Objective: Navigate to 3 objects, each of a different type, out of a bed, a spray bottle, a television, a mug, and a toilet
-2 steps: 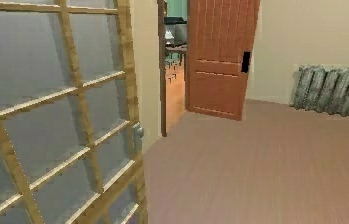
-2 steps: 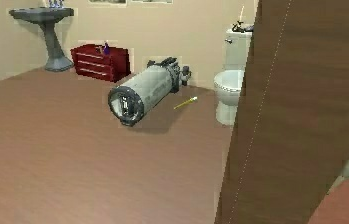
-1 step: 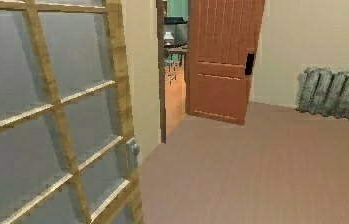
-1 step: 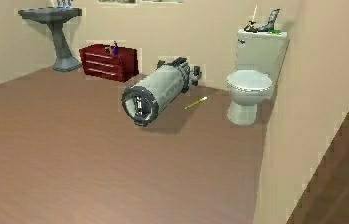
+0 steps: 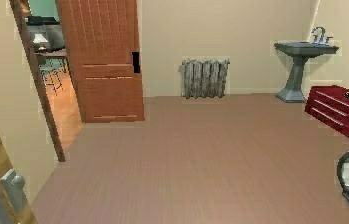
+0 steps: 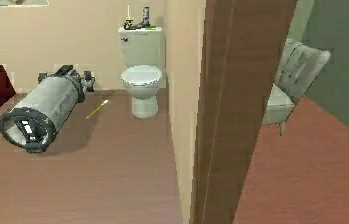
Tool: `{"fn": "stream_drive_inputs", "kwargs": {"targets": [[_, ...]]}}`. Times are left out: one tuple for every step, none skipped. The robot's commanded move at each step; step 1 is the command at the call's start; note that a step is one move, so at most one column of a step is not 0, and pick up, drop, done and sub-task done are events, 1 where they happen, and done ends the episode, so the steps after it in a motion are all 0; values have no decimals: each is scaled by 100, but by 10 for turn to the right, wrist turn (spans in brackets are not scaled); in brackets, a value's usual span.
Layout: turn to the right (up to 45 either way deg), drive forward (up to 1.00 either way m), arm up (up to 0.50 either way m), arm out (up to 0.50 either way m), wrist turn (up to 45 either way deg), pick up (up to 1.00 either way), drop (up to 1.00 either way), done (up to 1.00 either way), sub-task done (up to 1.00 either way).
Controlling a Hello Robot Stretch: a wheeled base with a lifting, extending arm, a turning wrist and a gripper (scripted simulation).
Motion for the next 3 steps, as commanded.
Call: {"fn": "stream_drive_inputs", "kwargs": {"targets": [[0, 35, 0, 0, 0, 0, 0, 0, 0], [450, 0, 0, 0, 0, 0, 0, 0, 0], [360, 0, 0, 0, 0, 0, 0, 0, 0]]}}
